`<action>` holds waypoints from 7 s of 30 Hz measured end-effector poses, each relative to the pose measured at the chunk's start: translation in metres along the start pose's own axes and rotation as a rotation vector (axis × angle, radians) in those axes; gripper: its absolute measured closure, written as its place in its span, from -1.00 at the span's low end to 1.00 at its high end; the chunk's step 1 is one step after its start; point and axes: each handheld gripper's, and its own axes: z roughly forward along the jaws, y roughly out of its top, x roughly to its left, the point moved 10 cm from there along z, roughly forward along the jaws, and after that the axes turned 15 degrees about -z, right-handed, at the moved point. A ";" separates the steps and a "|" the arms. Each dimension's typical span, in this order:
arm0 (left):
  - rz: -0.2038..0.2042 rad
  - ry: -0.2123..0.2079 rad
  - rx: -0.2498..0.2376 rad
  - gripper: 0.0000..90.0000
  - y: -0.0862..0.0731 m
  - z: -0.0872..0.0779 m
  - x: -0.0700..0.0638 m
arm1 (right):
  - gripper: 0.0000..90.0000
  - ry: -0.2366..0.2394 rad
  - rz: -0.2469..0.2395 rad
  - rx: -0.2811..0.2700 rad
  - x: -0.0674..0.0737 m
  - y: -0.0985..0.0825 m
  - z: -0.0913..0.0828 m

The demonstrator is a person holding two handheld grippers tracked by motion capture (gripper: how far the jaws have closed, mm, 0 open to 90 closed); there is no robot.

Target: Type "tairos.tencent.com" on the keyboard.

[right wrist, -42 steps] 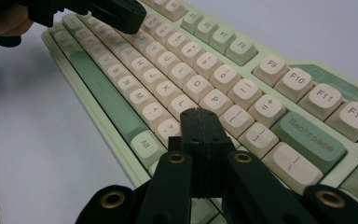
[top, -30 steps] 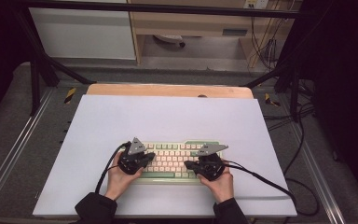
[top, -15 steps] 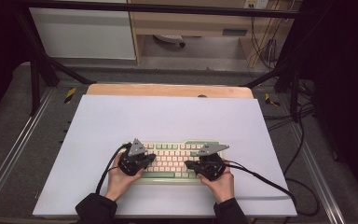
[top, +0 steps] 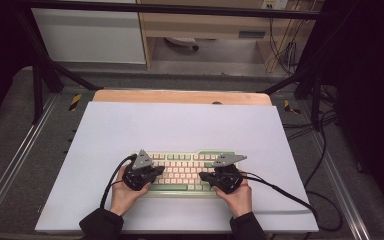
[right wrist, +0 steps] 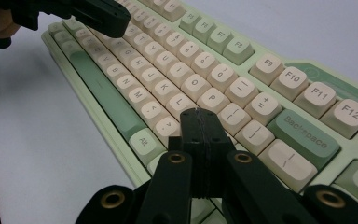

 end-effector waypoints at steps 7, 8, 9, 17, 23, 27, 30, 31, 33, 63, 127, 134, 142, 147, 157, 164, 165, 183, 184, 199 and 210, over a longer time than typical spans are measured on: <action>-0.007 0.007 -0.002 0.99 -0.003 -0.007 0.006 | 1.00 0.002 0.002 0.002 0.001 0.000 0.000; -0.009 0.007 -0.002 0.99 -0.003 -0.008 0.006 | 1.00 0.002 0.003 0.002 0.001 0.000 0.000; -0.010 0.009 -0.003 0.99 -0.003 -0.009 0.007 | 1.00 0.002 0.002 0.002 0.001 0.000 0.000; -0.020 0.021 -0.005 0.99 -0.004 -0.012 0.014 | 1.00 0.003 0.001 0.003 0.001 0.000 0.000; -0.020 0.032 -0.009 0.99 -0.003 -0.014 0.018 | 1.00 0.005 0.002 0.003 0.001 0.000 0.000; -0.026 0.038 -0.011 0.99 -0.003 -0.014 0.021 | 1.00 0.006 0.002 0.005 0.001 -0.001 0.001; -0.027 0.043 -0.012 0.99 -0.002 -0.013 0.023 | 1.00 0.007 0.002 0.006 0.001 -0.001 0.001; -0.028 0.046 -0.012 0.99 -0.002 -0.013 0.024 | 1.00 0.008 0.000 0.005 0.001 -0.001 0.001; -0.030 0.052 -0.012 0.99 -0.003 -0.012 0.025 | 1.00 0.008 -0.001 0.009 0.001 -0.001 0.001; -0.027 0.073 0.010 0.99 -0.009 -0.002 0.033 | 1.00 0.009 0.005 0.009 0.002 -0.002 0.002; -0.057 0.044 -0.043 0.99 -0.023 -0.048 0.046 | 1.00 0.102 -0.044 -0.017 0.041 0.039 0.049; -0.054 0.044 -0.040 0.99 -0.024 -0.047 0.046 | 1.00 0.107 -0.020 -0.013 0.041 0.037 0.057; -0.055 0.045 -0.043 0.99 -0.023 -0.048 0.047 | 1.00 0.112 -0.018 -0.005 0.042 0.034 0.064; -0.056 0.046 -0.041 0.99 -0.024 -0.047 0.047 | 1.00 0.116 -0.012 -0.011 0.043 0.035 0.065; -0.054 0.046 -0.038 0.99 -0.024 -0.047 0.047 | 1.00 0.117 -0.020 -0.005 0.044 0.032 0.067; -0.053 0.046 -0.039 0.99 -0.024 -0.047 0.047 | 1.00 0.110 -0.022 -0.011 0.043 0.035 0.062; -0.054 0.045 -0.039 0.99 -0.024 -0.047 0.047 | 1.00 0.110 -0.023 -0.012 0.042 0.036 0.061; -0.054 0.041 -0.045 0.99 -0.022 -0.048 0.046 | 1.00 0.071 -0.057 0.001 0.031 0.040 0.037; -0.054 0.040 -0.043 0.99 -0.023 -0.048 0.045 | 1.00 0.066 -0.056 0.003 0.029 0.038 0.036; -0.043 0.020 -0.031 0.99 -0.021 -0.041 0.033 | 1.00 0.027 -0.024 0.017 0.011 0.017 0.011; -0.027 -0.011 -0.009 0.99 -0.021 -0.031 0.017 | 1.00 0.010 0.002 0.022 0.004 0.000 0.001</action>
